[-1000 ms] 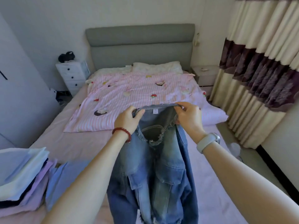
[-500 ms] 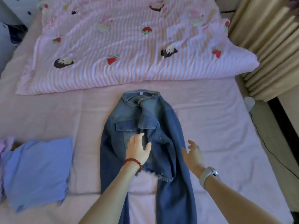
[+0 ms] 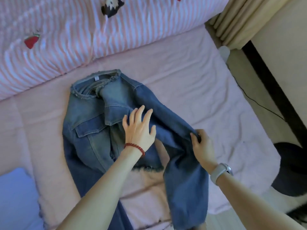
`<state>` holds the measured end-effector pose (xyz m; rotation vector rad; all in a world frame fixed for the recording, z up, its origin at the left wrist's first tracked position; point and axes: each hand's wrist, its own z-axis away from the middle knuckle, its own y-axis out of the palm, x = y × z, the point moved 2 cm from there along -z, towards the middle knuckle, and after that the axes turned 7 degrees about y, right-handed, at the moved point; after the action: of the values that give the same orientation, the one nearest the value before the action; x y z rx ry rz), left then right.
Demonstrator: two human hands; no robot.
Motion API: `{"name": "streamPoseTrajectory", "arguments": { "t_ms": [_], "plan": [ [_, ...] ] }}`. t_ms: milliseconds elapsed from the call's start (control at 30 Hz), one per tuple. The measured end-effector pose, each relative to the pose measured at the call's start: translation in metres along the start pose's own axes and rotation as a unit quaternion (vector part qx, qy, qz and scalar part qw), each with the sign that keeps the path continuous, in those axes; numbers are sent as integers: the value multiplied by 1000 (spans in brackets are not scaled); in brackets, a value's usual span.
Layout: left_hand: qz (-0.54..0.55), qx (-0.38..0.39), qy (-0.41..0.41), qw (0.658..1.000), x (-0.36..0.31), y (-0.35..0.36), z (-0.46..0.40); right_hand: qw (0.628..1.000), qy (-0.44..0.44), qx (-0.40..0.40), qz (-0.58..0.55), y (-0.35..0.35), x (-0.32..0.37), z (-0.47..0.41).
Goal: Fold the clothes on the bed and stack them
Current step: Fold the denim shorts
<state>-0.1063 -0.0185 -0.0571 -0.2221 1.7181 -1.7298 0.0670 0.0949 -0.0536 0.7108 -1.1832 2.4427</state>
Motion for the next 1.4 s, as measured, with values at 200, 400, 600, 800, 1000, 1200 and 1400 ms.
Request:
{"name": "streamPoseTrajectory", "arguments": {
  "t_ms": [200, 400, 600, 800, 1000, 1200, 1400],
  "plan": [
    [23, -3, 12, 1000, -43, -21, -75, 958, -195, -134, 162, -100, 83, -91],
    [-35, 97, -4, 995, -58, 8, -141, 948, -220, -169, 160, -103, 68, -161],
    [-76, 159, -9, 984, -63, 36, -185, 988, 73, -79, 108, -81, -46, -140],
    [-94, 179, 5, 979, -84, 51, -222, 991, 90, 15, 93, -85, -69, -153],
    [117, 56, 25, 991, -102, 28, -251, 971, 14, -142, 192, -165, -43, -213],
    [26, 35, -13, 999, -107, 28, -263, 942, 7, -262, 210, -214, -6, -277],
    [-58, 13, 34, 998, -124, 56, -204, 984, -76, -134, 92, -127, -26, -226]
  ]
}}
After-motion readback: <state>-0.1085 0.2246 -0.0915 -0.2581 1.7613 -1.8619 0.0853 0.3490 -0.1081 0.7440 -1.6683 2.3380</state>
